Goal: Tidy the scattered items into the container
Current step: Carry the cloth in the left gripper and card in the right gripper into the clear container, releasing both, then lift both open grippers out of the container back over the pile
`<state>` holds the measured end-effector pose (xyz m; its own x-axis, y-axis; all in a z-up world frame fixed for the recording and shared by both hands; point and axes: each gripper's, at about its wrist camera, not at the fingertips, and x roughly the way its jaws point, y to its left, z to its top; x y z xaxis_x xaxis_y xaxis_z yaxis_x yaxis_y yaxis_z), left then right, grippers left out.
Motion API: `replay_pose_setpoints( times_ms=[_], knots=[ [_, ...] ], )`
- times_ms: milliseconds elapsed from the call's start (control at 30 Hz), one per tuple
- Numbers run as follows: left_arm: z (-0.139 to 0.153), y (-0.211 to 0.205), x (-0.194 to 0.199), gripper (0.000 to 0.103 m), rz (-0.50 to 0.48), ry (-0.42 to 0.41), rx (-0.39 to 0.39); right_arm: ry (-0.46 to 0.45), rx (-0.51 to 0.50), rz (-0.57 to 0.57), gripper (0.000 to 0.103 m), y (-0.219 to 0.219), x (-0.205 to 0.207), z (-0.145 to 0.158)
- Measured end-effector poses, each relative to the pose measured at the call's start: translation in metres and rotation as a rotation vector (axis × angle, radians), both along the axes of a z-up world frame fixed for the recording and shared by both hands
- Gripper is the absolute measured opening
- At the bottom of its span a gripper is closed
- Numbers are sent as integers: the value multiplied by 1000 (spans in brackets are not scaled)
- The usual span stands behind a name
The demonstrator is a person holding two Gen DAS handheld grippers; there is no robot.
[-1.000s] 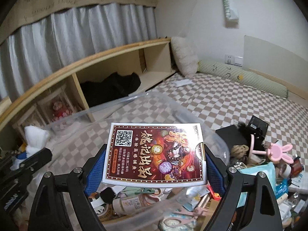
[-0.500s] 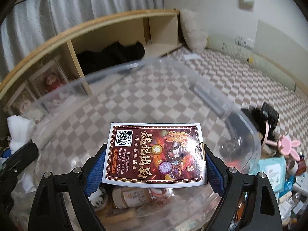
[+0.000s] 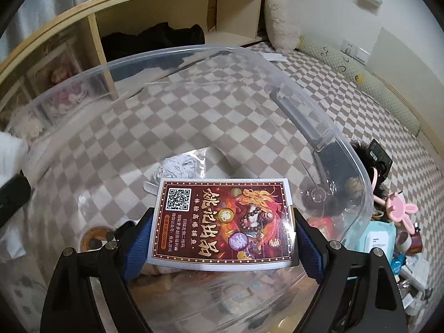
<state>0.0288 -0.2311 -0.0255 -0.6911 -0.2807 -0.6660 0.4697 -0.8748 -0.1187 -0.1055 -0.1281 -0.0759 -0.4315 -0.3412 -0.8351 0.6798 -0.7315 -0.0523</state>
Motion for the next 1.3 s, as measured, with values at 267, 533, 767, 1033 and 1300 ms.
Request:
replay_pose_setpoints(
  times_ms=[267, 533, 767, 1033, 1300],
  knots=[
    [-3, 3, 0, 30, 8, -7, -9, 9, 16, 16, 90, -3, 1, 4],
    [-3, 4, -1, 30, 19, -28, -14, 26, 43, 26, 90, -4, 3, 4],
    [-3, 2, 1, 44, 25, -21, 1, 79, 42, 24, 90, -2, 6, 13],
    [-2, 3, 2, 44, 28, -19, -10, 103, 49, 33, 90, 0, 11, 17],
    [0, 4, 0, 49, 36, -18, -11, 99, -4, 31, 90, 12, 15, 21]
  ],
)
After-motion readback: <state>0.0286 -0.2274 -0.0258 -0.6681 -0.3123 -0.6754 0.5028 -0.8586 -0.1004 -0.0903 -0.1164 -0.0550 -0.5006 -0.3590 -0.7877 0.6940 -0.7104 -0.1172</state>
